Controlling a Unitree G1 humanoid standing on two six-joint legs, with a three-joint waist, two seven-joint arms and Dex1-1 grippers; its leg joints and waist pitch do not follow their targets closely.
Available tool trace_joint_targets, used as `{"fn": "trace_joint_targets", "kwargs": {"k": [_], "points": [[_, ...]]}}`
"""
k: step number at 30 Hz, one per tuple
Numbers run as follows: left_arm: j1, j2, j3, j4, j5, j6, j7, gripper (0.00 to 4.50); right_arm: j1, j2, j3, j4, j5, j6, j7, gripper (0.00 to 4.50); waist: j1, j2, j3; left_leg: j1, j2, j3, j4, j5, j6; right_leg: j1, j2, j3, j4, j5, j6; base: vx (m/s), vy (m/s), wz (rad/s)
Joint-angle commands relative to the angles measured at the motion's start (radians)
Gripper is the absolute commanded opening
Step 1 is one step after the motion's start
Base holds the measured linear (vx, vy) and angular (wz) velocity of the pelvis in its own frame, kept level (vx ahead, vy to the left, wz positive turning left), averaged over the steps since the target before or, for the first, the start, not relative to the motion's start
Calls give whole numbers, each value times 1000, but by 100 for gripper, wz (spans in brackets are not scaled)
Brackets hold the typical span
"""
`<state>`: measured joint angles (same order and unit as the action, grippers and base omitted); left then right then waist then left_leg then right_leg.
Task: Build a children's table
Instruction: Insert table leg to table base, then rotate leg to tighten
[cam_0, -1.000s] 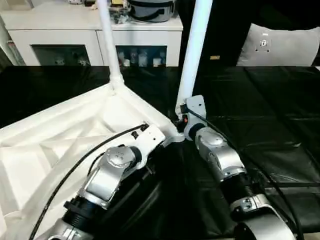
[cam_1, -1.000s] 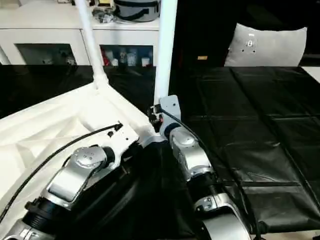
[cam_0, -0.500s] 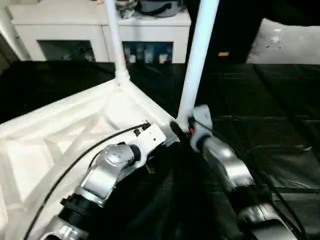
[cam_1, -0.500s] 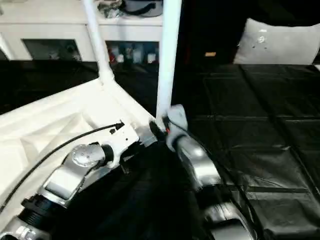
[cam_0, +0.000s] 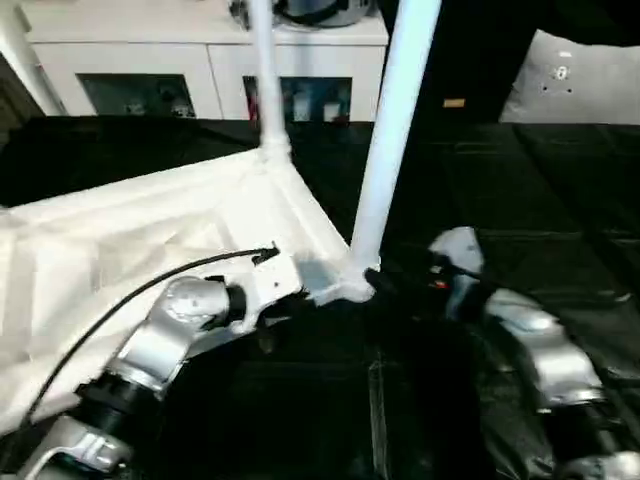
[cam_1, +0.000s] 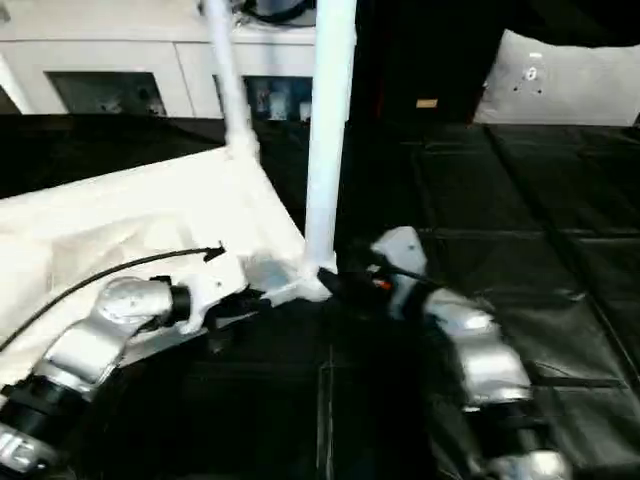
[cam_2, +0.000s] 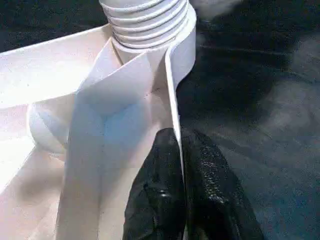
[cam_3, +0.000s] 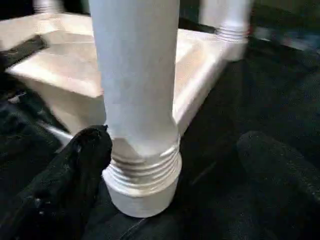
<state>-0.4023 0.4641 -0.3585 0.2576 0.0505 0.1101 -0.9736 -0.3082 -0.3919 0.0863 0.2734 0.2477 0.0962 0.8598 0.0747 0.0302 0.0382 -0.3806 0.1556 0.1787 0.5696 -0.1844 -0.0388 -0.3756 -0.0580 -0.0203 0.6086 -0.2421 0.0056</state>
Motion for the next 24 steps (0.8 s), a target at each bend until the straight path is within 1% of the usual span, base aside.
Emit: {"fn": "trace_joint_targets", "kwargs": {"k": [1, 3, 4, 6, 7, 8, 9, 10, 11, 12, 13, 14, 15, 16, 17, 19, 20, 22, 23, 24], "points": [[9, 24, -85, 27, 28, -38, -96, 0, 6, -35, 23, -37, 27, 6, 109, 446, 3, 5, -48, 20, 77, -28, -56, -165, 88, 39, -81, 37, -60, 111, -257, 0, 0, 0], [7, 29, -92, 29, 28, -53, -114, 0, 6, -51, 35, -44, 31, 12, 146, 446, 10, 3, -49, 20, 79, -27, -55, -153, 91, 39, -82, 38, -58, 121, -261, 0, 0, 0], [7, 36, -101, 29, 23, -76, -147, 0, 0, -70, 53, -47, 34, 23, 189, 446, 14, 2, -50, 21, 79, -26, -53, -147, 93, 38, -82, 36, -56, 124, -264, 0, 0, 0], [6, 40, -107, 28, 15, -94, -172, 0, -6, -80, 66, -47, 32, 34, 218, 446, 18, 4, -51, 21, 80, -26, -52, -141, 93, 37, -83, 35, -53, 124, -270, 0, 0, 0], [8, 43, -114, 20, 7, -106, -196, 0, -12, -89, 93, -44, 23, 52, 248, 429, 21, 0, -51, 19, 80, -27, -51, -134, 94, 39, -82, 33, -51, 128, -274, 0, 0, 0], [9, 44, -117, 17, 2, -114, -210, 0, -14, -93, 107, -42, 20, 62, 263, 418, 23, 2, -51, 20, 81, -26, -51, -138, 93, 37, -82, 33, -51, 118, -275, 0, 0, 0], [10, 45, -119, 15, 0, -115, -216, 0, -16, -93, 113, -41, 18, 64, 268, 418, 25, 3, -52, 21, 81, -26, -50, -138, 92, 37, -83, 33, -50, 118, -276, 0, 0, 0], [10, 47, -122, 9, -3, -113, -227, 0, -19, -91, 121, -35, 16, 64, 276, 406, 28, 1, -52, 21, 83, -26, -50, -142, 90, 35, -84, 33, -50, 110, -279, 0, 0, 0], [10, 48, -123, 9, -3, -113, -230, 0, -19, -90, 123, -33, 15, 64, 279, 398, 29, 1, -52, 21, 82, -26, -50, -146, 89, 35, -84, 33, -50, 104, -278, 0, 0, 0], [10, 49, -125, 7, -4, -113, -237, 0, -22, -88, 127, -27, 13, 66, 286, 391, 31, -2, -51, 22, 83, -25, -51, -153, 85, 34, -85, 33, -52, 87, -277, 0, 0, 0], [9, 49, -126, 8, -5, -114, -240, 0, -25, -85, 131, -19, 10, 67, 291, 385, 33, -1, -51, 22, 83, -25, -51, -159, 83, 33, -86, 34, -52, 76, -278, 0, 0, 0], [8, 49, -125, 11, -5, -118, -243, 0, -27, -85, 133, -15, 9, 69, 298, 379, 35, -1, -50, 22, 83, -26, -52, -170, 74, 33, -87, 34, -53, 48, -273, 0, 0, 0], [7, 49, -125, 13, -5, -121, -245, 0, -29, -85, 136, -13, 11, 76, 306, 359, 36, 0, -50, 23, 84, -26, -53, -172, 71, 33, -87, 34, -54, 42, -272, 0, 0, 0], [6, 48, -123, 18, -5, -127, -250, 0, -30, -86, 140, -12, 15, 85, 317, 359, 35, 1, -50, 21, 83, -27, -53, -173, 66, 33, -87, 33, -53, 40, -270, 0, 0, 0], [6, 49, -122, 22, -5, -131, -256, 0, -30, -91, 147, -17, 22, 101, 332, 349, 36, 0, -51, 22, 83, -27, -53, -173, 66, 34, -86, 33, -52, 43, -269, 0, 0, 0], [6, 49, -122, 24, -7, -131, -260, 0, -28, -95, 152, -24, 28, 115, 342, 329, 37, 1, -52, 21, 83, -27, -52, -166, 67, 34, -87, 32, -51, 53, -268, 0, 0, 0], [7, 50, -122, 24, -8, -127, -263, 0, -25, -97, 154, -29, 30, 120, 346, 329, 37, 2, -52, 22, 83, -26, -51, -168, 66, 33, -87, 32, -51, 55, -268, 0, 0, 0], [9, 51, -120, 23, -10, -124, -266, 0, -17, -99, 156, -38, 36, 135, 353, 302, 38, 2, -52, 22, 83, -26, -51, -169, 65, 33, -88, 32, -51, 55, -270, 0, 0, 0], [9, 51, -119, 23, -11, -123, -266, 0, -16, -99, 156, -39, 36, 137, 354, 302, 39, 4, -52, 23, 83, -26, -50, -170, 63, 33, -88, 32, -51, 56, -271, 0, 0, 0], [10, 51, -118, 23, -11, -122, -267, 0, -12, -98, 156, -42, 38, 142, 357, 295, 39, 3, -53, 23, 83, -26, -50, -168, 63, 34, -88, 31, -50, 61, -272, 0, 0, 0]]}}
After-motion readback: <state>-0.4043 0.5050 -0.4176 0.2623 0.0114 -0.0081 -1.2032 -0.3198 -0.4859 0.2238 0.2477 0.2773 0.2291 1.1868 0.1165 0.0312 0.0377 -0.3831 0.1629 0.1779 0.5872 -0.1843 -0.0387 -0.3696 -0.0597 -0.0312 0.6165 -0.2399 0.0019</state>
